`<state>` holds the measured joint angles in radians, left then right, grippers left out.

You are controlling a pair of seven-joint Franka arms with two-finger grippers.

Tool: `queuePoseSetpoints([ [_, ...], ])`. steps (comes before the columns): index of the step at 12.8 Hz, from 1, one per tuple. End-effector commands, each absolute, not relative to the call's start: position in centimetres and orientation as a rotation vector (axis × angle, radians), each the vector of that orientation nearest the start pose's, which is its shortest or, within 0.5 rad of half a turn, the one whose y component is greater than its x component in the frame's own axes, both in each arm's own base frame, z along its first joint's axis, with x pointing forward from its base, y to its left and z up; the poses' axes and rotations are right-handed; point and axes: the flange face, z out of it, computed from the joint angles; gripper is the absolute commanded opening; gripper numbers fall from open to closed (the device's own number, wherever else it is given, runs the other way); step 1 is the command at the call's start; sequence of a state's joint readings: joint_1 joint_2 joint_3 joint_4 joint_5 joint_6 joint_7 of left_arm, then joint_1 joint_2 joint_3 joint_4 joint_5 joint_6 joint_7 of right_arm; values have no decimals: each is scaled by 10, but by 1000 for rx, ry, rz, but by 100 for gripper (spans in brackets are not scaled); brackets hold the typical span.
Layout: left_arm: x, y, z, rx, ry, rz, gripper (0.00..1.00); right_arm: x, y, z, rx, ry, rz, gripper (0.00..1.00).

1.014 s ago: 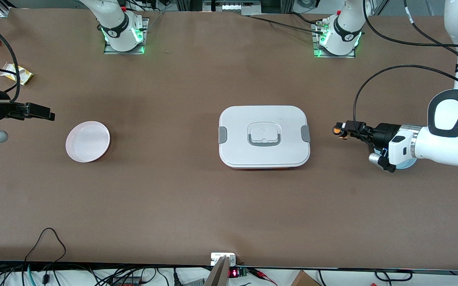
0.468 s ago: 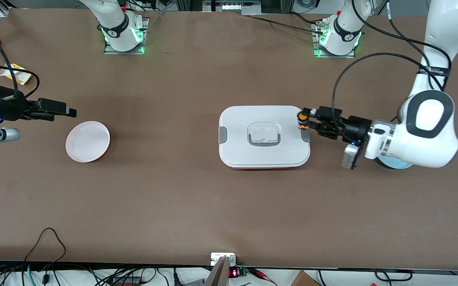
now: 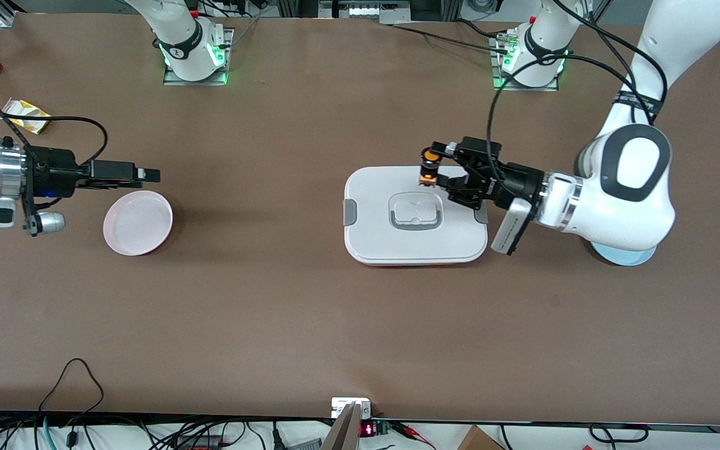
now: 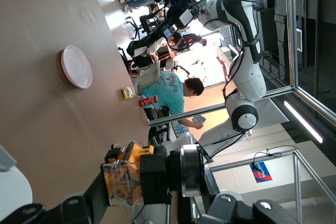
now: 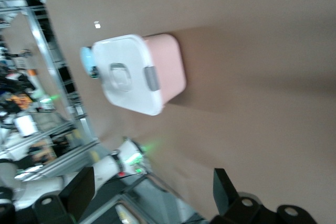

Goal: Transfer orange switch to right arm and place
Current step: 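Lift the orange switch with the left gripper toward the box center, then hold the switch up with the left gripper while the right gripper grasps it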

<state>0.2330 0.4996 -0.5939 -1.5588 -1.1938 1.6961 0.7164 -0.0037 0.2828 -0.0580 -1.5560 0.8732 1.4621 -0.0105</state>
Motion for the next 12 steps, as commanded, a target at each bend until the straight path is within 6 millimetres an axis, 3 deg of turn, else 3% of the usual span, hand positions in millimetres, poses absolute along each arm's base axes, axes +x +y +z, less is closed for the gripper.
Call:
queuePoseSetpoints([
  [1, 617, -301, 457, 1543, -644, 171, 23, 611, 51, 473, -2025, 255, 431, 100],
  [4, 609, -347, 448, 1474, -738, 410, 22, 606, 61, 453, -1848, 397, 523, 100],
  [8, 588, -402, 443, 1538, -767, 514, 18, 608, 104, 456, -1696, 625, 720, 100],
  [12, 584, -411, 437, 1554, -783, 598, 17, 602, 139, 432, -1600, 648, 815, 100],
])
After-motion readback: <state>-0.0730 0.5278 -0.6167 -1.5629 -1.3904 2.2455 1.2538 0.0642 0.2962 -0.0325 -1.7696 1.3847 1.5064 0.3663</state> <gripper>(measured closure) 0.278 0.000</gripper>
